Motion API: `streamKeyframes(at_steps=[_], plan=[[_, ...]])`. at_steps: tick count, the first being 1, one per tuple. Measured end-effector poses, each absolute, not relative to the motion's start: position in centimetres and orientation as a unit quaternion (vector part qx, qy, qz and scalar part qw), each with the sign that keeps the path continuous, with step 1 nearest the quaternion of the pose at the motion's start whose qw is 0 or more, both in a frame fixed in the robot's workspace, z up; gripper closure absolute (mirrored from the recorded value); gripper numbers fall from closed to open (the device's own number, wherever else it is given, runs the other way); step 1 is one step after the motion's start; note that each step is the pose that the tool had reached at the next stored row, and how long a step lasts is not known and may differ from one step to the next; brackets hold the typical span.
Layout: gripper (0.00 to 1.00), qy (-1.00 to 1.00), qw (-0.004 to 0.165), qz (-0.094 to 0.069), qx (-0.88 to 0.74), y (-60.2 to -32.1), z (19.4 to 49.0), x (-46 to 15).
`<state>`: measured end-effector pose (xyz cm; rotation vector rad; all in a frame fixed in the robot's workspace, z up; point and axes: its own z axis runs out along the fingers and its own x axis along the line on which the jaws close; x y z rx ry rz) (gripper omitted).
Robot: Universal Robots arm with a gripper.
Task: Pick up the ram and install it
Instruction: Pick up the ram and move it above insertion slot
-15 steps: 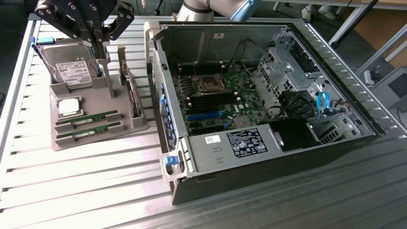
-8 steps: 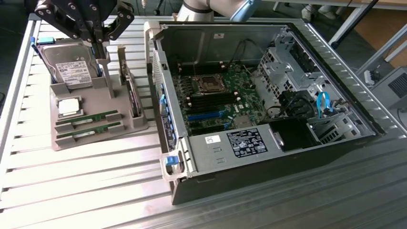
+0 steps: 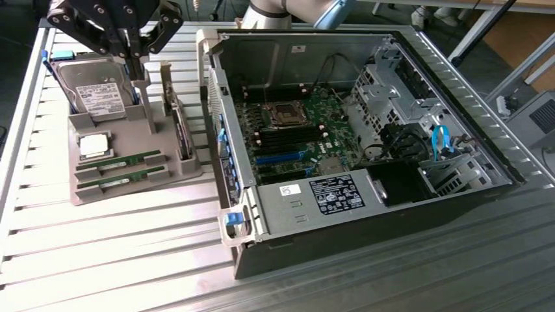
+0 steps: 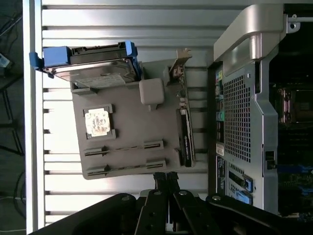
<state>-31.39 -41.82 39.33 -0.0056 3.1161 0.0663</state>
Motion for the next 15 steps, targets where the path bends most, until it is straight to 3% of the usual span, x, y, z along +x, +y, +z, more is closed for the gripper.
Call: streamKeyframes(at_steps=[15], plan=[[0.87, 0.997, 0.011, 0.021, -0.079, -41.86, 39.33, -31.39]])
